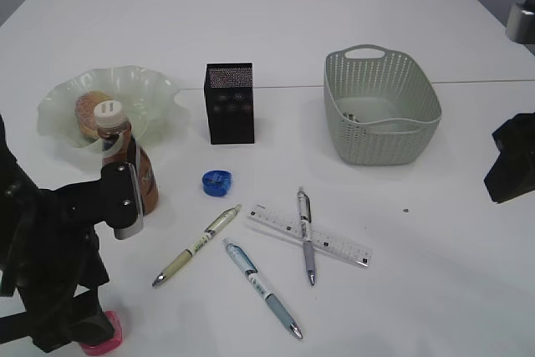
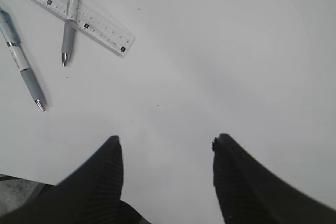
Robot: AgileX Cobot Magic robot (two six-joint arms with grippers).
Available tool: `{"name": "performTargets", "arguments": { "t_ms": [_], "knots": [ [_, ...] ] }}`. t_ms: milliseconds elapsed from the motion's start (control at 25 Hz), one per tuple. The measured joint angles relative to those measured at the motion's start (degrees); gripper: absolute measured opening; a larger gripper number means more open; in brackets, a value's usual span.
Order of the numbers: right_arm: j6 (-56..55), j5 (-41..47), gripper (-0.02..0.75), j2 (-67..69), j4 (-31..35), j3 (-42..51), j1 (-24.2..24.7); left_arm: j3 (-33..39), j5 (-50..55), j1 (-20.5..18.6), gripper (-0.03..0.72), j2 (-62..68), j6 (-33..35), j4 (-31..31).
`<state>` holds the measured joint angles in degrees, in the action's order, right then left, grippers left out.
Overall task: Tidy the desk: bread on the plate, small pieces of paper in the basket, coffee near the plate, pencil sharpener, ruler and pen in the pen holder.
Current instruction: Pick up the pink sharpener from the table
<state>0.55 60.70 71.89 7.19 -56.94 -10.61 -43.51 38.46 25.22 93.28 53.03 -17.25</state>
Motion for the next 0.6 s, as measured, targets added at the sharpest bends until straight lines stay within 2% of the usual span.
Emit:
{"name": "performTargets", "arguments": {
  "t_ms": [600],
  "knots": [
    [0.0,-0.1,0.407,0.0,-0.1,0.0,0.0,0.0,-2.6,0.0,0.529,4.6,-0.5,0.5]
  ]
}}
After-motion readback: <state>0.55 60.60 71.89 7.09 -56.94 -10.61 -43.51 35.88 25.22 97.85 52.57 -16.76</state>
